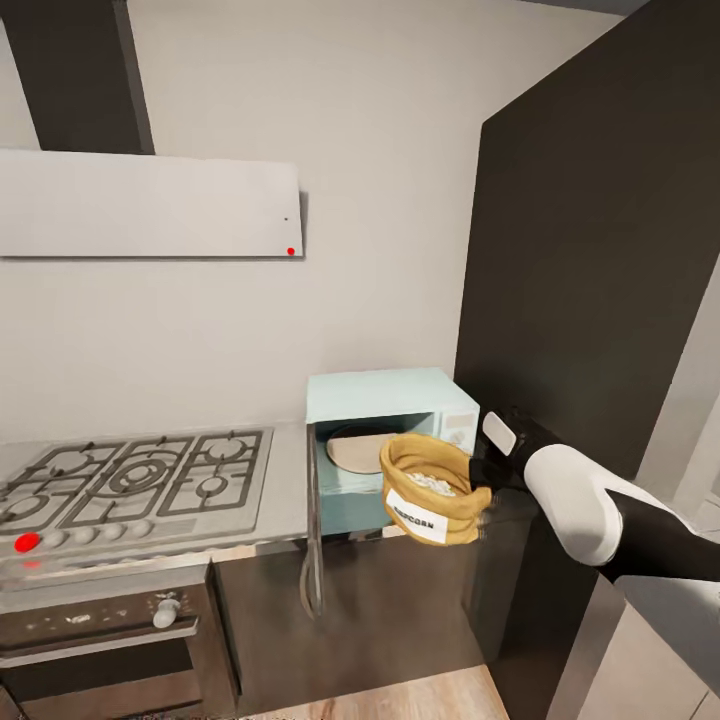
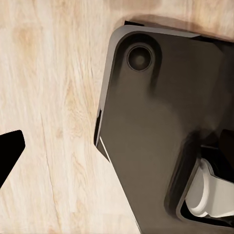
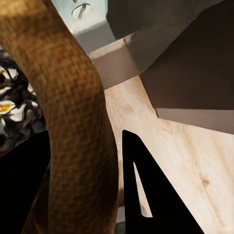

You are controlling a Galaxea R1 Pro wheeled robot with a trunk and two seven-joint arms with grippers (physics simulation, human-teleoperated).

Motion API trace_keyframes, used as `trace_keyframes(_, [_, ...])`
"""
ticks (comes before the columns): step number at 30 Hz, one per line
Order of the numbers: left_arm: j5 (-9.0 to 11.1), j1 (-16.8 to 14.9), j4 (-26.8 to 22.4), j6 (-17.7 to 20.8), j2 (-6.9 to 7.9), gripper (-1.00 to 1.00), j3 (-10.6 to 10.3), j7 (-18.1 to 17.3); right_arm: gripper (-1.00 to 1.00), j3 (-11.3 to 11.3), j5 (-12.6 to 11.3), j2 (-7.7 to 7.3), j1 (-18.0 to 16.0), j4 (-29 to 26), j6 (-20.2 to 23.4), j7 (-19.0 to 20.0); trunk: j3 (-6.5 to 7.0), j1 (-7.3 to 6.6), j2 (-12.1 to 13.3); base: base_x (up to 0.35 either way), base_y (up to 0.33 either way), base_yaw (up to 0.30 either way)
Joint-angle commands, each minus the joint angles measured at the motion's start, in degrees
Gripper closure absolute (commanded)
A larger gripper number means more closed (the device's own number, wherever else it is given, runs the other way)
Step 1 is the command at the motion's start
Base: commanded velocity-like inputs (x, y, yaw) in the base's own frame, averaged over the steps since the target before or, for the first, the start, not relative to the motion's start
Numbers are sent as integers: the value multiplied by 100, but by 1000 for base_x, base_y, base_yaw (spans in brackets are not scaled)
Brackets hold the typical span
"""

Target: In the kitchen, take the popcorn bag from the countertop, put it into the microwave, and heat it until the popcorn is cooked so the cooked popcorn ends up inside the bag.

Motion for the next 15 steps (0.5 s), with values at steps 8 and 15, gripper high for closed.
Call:
trace_keyframes(8, [3,-2,1,1,-2,-100,25,0,100,-55,5,29,-1,-6,10,-31,-27,2,-4,0,-198,228])
trace_keyframes(15, [3,-2,1,0,-2,-100,25,0,100,-64,5,30,-1,-6,10,-33,-50,2,-4,0,-278,237])
